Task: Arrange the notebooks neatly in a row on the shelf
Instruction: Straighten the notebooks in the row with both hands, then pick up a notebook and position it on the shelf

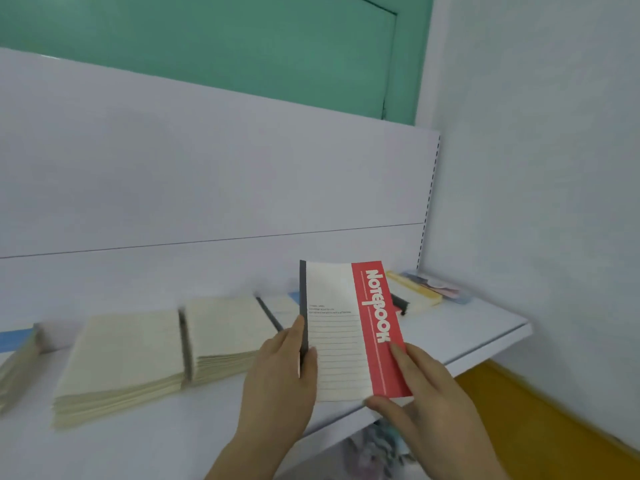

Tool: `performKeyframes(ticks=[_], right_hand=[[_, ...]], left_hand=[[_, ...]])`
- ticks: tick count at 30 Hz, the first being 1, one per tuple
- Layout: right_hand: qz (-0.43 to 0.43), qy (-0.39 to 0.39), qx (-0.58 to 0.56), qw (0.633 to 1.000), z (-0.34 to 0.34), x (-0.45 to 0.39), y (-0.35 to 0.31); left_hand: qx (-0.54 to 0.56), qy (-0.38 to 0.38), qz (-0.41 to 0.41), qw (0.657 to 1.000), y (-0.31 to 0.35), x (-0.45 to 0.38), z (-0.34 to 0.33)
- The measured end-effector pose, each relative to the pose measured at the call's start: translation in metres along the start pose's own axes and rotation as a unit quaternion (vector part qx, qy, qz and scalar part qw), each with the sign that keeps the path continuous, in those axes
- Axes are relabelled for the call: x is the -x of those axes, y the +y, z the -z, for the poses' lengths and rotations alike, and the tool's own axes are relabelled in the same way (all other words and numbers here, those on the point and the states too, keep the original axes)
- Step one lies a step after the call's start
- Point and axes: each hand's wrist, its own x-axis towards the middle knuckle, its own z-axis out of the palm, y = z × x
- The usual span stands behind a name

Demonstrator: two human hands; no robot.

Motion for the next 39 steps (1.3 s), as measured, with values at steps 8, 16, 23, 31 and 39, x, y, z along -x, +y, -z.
performKeyframes(ticks=[8,16,23,31,39], right_hand=[[0.038,0.025,0.036,0.998,0.007,-0.046,0.115],[0.088,-0.014,0.024,0.996,-0.040,-0.133,0.158],[0.191,0.039,0.042,0.980,-0.079,-0.212,0.184],[0.249,-0.029,0.017,0.968,-0.131,-0.264,0.219],[0.314,-0.061,-0.020,0.947,-0.145,-0.296,0.233]], left_hand=[[-0.168,-0.177,-0.031,0.969,0.049,-0.036,-0.073],[-0.217,-0.163,-0.023,0.962,0.026,-0.098,-0.122],[-0.232,-0.197,0.038,0.952,-0.005,-0.152,-0.160],[-0.322,-0.221,0.079,0.917,-0.018,-0.175,-0.193],[-0.315,-0.190,0.148,0.918,-0.011,-0.180,-0.204]])
